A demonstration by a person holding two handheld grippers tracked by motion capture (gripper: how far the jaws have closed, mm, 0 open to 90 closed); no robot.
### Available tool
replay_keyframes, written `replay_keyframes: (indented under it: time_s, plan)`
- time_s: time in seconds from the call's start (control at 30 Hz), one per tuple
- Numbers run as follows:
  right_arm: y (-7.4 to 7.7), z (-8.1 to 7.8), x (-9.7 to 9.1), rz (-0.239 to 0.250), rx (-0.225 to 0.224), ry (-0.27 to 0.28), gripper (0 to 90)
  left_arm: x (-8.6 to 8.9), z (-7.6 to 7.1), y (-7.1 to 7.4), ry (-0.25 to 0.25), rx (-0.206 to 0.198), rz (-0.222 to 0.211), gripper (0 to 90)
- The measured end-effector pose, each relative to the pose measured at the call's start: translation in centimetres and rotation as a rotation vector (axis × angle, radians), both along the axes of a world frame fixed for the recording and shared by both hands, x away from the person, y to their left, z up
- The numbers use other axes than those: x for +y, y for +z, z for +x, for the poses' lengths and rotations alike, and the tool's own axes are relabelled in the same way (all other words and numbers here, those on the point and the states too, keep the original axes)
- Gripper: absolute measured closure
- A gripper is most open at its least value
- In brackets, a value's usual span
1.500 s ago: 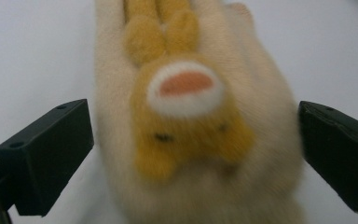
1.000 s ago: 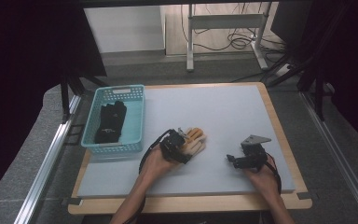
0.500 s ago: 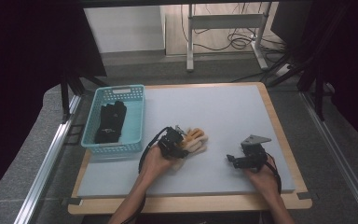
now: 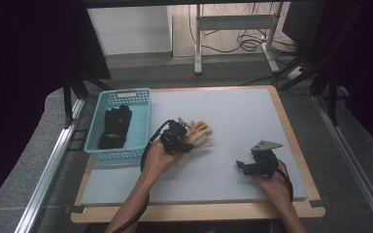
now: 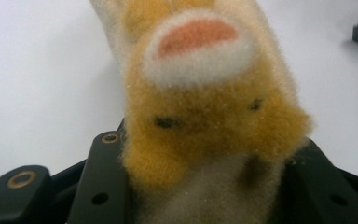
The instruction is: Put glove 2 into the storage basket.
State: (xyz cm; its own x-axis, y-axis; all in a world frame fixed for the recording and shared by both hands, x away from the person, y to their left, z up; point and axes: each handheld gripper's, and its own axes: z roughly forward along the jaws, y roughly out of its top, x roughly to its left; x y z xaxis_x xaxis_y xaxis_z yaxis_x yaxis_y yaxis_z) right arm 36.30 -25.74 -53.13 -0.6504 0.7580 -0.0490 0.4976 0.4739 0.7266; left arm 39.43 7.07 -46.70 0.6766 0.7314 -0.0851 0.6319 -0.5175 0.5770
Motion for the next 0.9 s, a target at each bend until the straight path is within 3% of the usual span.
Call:
replay_keyframes:
  time_s: [0.13,0.33,0.5,0.77,0.9]
  plan:
    - [0.0,0.0,0.0,0.0,-0.002,0.001,18.2,1.3,0.5,1.8,0.042,-0.015,-0.016,55.7]
    - [0.0,0.0,0.0,-0.001,-0.002,0.001,18.2,3.9,1.2,4.1,0.11,-0.048,0.024,55.6]
    - [0.0,0.0,0.0,0.001,-0.002,0.001,18.2,6.8,1.8,5.7,0.19,-0.065,0.032,55.6]
    - [0.0,0.0,0.0,0.0,-0.002,0.001,18.2,13.0,2.4,7.2,0.351,-0.073,-0.003,55.4]
    - [0.0,0.0,0.0,0.0,-0.002,0.001,18.2,15.5,3.0,7.2,0.429,-0.062,0.009,55.4]
